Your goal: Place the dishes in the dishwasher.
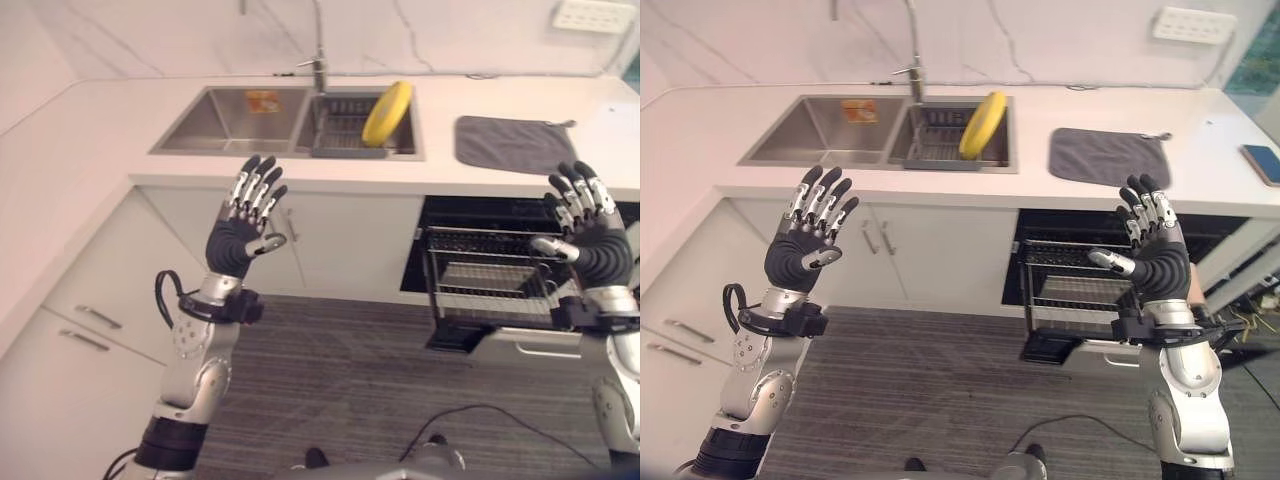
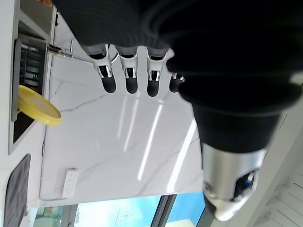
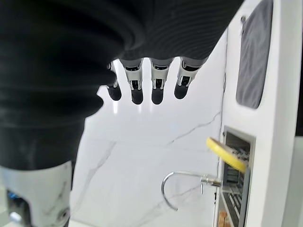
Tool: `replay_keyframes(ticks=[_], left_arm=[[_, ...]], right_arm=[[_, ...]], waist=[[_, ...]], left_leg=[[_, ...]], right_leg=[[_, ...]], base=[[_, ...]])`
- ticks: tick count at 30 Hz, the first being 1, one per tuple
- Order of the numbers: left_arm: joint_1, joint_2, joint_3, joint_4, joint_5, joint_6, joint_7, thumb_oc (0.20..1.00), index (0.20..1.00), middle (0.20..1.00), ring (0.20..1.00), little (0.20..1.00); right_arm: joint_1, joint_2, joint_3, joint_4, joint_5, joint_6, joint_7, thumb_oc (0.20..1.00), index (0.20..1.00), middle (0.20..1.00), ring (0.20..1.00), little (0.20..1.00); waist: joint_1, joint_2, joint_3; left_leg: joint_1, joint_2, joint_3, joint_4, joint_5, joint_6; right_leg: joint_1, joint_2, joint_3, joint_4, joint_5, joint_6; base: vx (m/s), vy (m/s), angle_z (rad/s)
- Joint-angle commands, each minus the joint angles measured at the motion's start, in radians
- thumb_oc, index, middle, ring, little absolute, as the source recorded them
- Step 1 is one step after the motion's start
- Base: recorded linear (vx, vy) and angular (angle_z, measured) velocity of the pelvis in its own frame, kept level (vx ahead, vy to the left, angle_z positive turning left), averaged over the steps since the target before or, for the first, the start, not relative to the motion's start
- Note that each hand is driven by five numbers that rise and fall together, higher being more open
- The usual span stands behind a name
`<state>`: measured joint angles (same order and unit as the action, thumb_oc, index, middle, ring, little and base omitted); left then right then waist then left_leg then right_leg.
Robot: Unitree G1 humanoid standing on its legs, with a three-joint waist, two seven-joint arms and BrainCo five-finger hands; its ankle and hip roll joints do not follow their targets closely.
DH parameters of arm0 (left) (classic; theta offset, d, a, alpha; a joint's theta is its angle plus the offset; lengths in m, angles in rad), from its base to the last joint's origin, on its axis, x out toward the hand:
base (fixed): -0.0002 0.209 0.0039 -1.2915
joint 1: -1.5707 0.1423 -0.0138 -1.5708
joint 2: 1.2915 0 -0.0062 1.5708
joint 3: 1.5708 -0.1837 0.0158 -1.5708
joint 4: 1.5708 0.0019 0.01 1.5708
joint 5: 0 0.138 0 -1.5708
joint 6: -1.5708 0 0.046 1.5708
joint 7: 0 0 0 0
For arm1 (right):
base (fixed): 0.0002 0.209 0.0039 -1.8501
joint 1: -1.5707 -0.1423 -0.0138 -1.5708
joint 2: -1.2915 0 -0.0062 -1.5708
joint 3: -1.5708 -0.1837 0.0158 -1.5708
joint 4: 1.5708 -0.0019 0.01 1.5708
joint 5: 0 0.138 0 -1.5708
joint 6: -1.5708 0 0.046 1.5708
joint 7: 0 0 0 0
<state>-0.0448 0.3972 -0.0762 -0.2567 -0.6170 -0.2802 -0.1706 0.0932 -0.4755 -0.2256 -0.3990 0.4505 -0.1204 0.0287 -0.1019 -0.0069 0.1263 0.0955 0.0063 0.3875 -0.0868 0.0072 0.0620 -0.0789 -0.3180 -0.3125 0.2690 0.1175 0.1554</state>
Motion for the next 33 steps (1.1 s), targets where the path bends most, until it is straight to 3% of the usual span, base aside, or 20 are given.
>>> replay_keyframes(ticks=[1,3,5,6,9,12,15,19,20,22,24,26,29,33], left_arm=[[-0.015,0.027,0.020,-0.067,-0.041,-0.013,-0.041,1.000,1.000,1.000,1.000,1.000],[-0.007,0.030,0.023,-0.069,-0.041,-0.007,-0.044,1.000,1.000,1.000,1.000,1.000],[-0.007,0.046,0.032,-0.076,-0.062,0.010,-0.041,1.000,1.000,1.000,1.000,1.000],[-0.006,0.050,0.024,-0.084,-0.050,0.017,-0.030,1.000,1.000,1.000,1.000,1.000],[0.012,0.045,0.015,-0.100,-0.037,0.007,-0.017,1.000,1.000,1.000,1.000,1.000],[0.023,0.035,0.021,-0.101,-0.150,0.007,-0.037,1.000,1.000,1.000,1.000,1.000],[0.019,0.022,0.019,-0.107,-0.158,0.005,-0.026,1.000,1.000,1.000,1.000,1.000],[0.024,0.005,0.027,-0.113,-0.195,0.029,-0.026,1.000,1.000,1.000,1.000,1.000],[0.024,0.002,0.026,-0.112,-0.195,0.031,-0.030,1.000,1.000,1.000,1.000,1.000],[0.029,-0.005,0.023,-0.107,-0.190,0.029,-0.040,1.000,1.000,1.000,1.000,1.000],[0.048,-0.007,0.022,-0.099,-0.193,0.015,-0.038,1.000,1.000,1.000,1.000,1.000],[0.067,-0.004,0.018,-0.094,-0.211,-0.006,-0.034,1.000,1.000,1.000,1.000,1.000],[0.056,0.004,0.012,-0.068,-0.226,-0.024,-0.053,1.000,1.000,1.000,1.000,1.000],[0.047,0.001,0.020,-0.065,-0.237,-0.012,-0.064,1.000,1.000,1.000,1.000,1.000]], right_arm=[[-0.043,-0.033,-0.027,-0.006,-0.010,-0.056,-0.012,1.000,1.000,1.000,1.000,1.000],[-0.038,-0.039,-0.033,-0.001,-0.009,-0.042,-0.007,1.000,1.000,1.000,1.000,1.000],[-0.027,-0.055,-0.052,0.007,0.022,-0.043,0.000,1.000,1.000,1.000,1.000,1.000],[-0.026,-0.062,-0.052,0.015,0.032,-0.053,-0.002,1.000,1.000,1.000,1.000,1.000],[-0.024,-0.071,-0.037,0.000,0.034,-0.056,-0.014,1.000,1.000,1.000,1.000,1.000],[-0.037,-0.067,-0.007,0.012,0.010,-0.061,-0.022,1.000,1.000,1.000,1.000,1.000],[-0.036,-0.070,-0.006,0.024,0.016,-0.056,-0.015,1.000,1.000,1.000,1.000,1.000],[-0.045,-0.088,-0.022,0.034,0.017,-0.042,0.005,1.000,1.000,1.000,1.000,1.000],[-0.048,-0.087,-0.021,0.037,0.016,-0.043,0.002,1.000,1.000,1.000,1.000,1.000],[-0.059,-0.078,-0.010,0.043,0.008,-0.045,-0.001,1.000,1.000,1.000,1.000,1.000],[-0.061,-0.061,0.010,0.047,-0.014,-0.049,0.014,1.000,1.000,1.000,1.000,1.000],[-0.027,-0.066,0.013,0.035,-0.029,-0.068,0.030,1.000,1.000,1.000,1.000,1.000],[-0.032,-0.092,0.003,0.048,-0.003,-0.081,0.030,1.000,1.000,1.000,1.000,1.000],[-0.032,-0.095,-0.017,0.051,0.006,-0.065,0.050,1.000,1.000,1.000,1.000,1.000]], waist=[[0.006,0.035,-0.007],[0.008,0.033,-0.001],[0.001,0.019,0.000],[0.002,0.003,-0.001],[0.008,0.003,0.006],[0.012,0.002,0.000],[0.006,-0.021,-0.003],[-0.010,-0.044,0.016],[-0.010,-0.041,0.019],[-0.011,-0.034,0.028],[-0.011,-0.017,0.025],[-0.004,-0.002,0.012],[-0.011,0.006,-0.005],[-0.006,0.018,-0.020]], left_leg=[[-0.010,0.059,-0.046,0.000,-0.043,-0.063],[-0.011,0.060,-0.043,0.000,-0.046,-0.060],[-0.012,0.059,-0.025,0.000,-0.040,-0.063],[-0.007,0.061,0.008,0.000,-0.034,-0.081],[-0.002,0.066,0.035,0.000,-0.024,-0.088],[-0.002,0.067,0.054,0.016,-0.022,-0.094],[-0.054,0.081,0.071,0.173,-0.088,-0.100],[-0.151,0.166,0.107,0.493,-0.072,-0.148],[-0.162,0.175,0.104,0.504,-0.066,-0.152],[-0.166,0.194,0.121,0.459,-0.056,-0.148],[-0.132,0.199,0.129,0.322,-0.023,-0.140],[-0.123,0.206,0.072,0.156,0.059,-0.158],[-0.087,0.200,0.074,0.082,0.031,-0.152],[-0.071,0.183,0.079,0.043,0.032,-0.146]], right_leg=[[-0.007,0.063,-0.027,0.159,-0.126,0.009],[-0.048,0.064,-0.044,0.216,-0.132,0.007],[-0.030,0.119,-0.063,0.130,-0.157,0.000],[0.037,0.180,-0.103,-0.076,-0.186,-0.034],[0.078,0.203,-0.097,-0.122,-0.189,-0.037],[0.132,0.238,-0.073,-0.201,-0.210,-0.066],[0.166,0.237,-0.059,-0.243,-0.204,-0.092],[0.190,0.242,-0.052,-0.279,-0.205,-0.135],[0.192,0.245,-0.050,-0.280,-0.206,-0.137],[0.198,0.248,-0.043,-0.275,-0.215,-0.137],[0.208,0.254,-0.039,-0.280,-0.220,-0.131],[0.212,0.256,-0.016,-0.291,-0.216,-0.116],[0.191,0.230,-0.020,-0.270,-0.217,-0.094],[0.189,0.204,-0.042,-0.227,-0.239,-0.079]], base=[[0.10,0.216,0.11],[0.09,0.078,0.10],[0.13,-0.173,-0.04],[0.16,-0.305,-0.04],[0.12,-0.252,-0.34],[0.17,-0.307,-0.42],[0.19,-0.379,-0.34],[0.13,-0.266,-0.21],[0.10,-0.129,-0.11],[0.11,0.000,-0.11],[0.21,0.170,-0.38],[0.23,0.256,-0.55],[0.16,0.258,-0.39],[0.20,0.290,0.07]])
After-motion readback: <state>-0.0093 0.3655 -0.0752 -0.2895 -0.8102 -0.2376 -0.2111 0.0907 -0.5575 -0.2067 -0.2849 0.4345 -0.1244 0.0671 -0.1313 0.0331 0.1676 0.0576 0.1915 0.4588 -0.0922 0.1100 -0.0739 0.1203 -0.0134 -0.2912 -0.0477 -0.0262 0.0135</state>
